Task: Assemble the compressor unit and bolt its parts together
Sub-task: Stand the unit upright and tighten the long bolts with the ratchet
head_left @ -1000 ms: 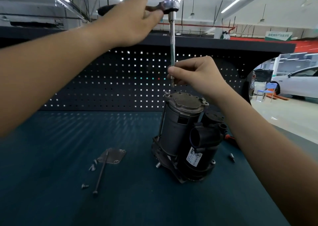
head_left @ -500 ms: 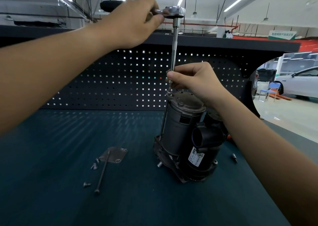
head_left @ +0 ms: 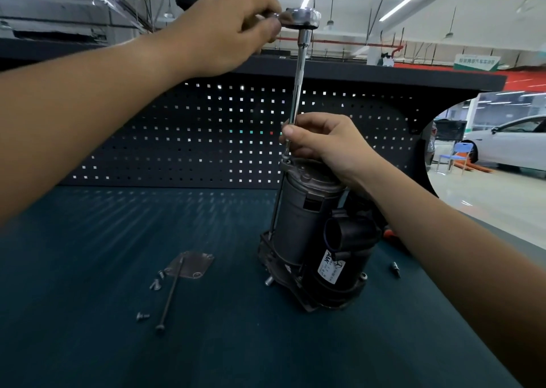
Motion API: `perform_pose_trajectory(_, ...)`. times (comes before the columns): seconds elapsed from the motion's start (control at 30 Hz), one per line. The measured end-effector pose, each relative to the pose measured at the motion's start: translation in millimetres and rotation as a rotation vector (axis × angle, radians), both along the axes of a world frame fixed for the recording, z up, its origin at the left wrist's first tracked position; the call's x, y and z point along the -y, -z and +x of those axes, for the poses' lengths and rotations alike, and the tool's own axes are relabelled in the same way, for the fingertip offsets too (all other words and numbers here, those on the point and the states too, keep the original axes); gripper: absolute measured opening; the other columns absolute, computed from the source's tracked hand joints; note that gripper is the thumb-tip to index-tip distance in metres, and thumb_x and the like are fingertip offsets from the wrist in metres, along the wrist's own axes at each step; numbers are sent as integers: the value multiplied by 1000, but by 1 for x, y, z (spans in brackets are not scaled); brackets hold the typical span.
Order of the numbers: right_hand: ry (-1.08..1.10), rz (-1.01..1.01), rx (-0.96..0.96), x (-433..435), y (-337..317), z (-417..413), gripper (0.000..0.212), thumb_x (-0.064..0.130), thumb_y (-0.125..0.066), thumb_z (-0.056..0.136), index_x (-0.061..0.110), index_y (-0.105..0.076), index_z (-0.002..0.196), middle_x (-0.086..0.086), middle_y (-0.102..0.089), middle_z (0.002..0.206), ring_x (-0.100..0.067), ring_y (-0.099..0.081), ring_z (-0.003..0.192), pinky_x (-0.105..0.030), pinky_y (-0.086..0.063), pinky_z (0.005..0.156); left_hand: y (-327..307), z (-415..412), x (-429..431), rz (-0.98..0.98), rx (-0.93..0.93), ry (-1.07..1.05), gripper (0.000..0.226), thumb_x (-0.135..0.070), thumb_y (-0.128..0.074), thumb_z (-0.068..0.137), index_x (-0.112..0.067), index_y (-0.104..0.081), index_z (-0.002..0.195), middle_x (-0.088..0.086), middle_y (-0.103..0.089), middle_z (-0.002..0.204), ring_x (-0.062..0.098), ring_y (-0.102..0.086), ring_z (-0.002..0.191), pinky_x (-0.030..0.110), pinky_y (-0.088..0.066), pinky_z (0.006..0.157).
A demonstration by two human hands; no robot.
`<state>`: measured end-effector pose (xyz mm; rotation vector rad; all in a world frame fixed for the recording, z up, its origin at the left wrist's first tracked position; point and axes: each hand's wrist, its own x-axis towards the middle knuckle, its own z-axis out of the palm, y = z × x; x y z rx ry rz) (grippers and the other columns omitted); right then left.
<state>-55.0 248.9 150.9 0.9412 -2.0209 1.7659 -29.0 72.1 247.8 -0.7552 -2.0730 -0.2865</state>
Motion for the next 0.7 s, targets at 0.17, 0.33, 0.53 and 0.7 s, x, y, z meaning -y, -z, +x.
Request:
perform_pose_trajectory(0.17, -10, -2, -21, 0, 1, 0, 7, 10, -65, 83, 15, -67, 78, 7, -69, 66, -3, -63, 64, -13, -51, 61, 1, -5, 2, -11, -46, -19, 33, -32, -37, 99, -14, -51, 122, 15, -66, 104, 32, -62, 89, 46, -49, 83)
perform_pose_trajectory(0.33, -26, -38, 33, 2, 1, -3, 5, 10, -64, 84, 12, -66, 80, 3, -70, 67, -9, -63, 64, -18, -53, 66, -4, -16, -2, 9, -45, -99, 33, -34, -38, 98, -14, -56, 117, 13, -65, 102, 28, -60, 89, 38, -47, 80)
perform_pose_trajectory(0.53, -44, -34, 47, 2, -1, -6, 8, 11, -65, 83, 14, -67, 77, 2, -70, 66, -9, -63, 64, -20, -53, 68, -3, -20, -1, 23, -60, -126, 34, -32, -38, 98, -11, -56, 117, 11, -65, 105, 27, -61, 95, 35, -44, 83)
perform_pose_trajectory(0.7, -80, -41, 55, 0, 0, -6, 6, 9, -67, 81, 14, -66, 76, 4, -70, 65, -6, -64, 65, -16, -54, 67, 0, -8, -6, 69, 16, 106, 34, -40, -41, 94, -16, -56, 111, 8, -64, 107, 20, -60, 99, 33, -48, 87)
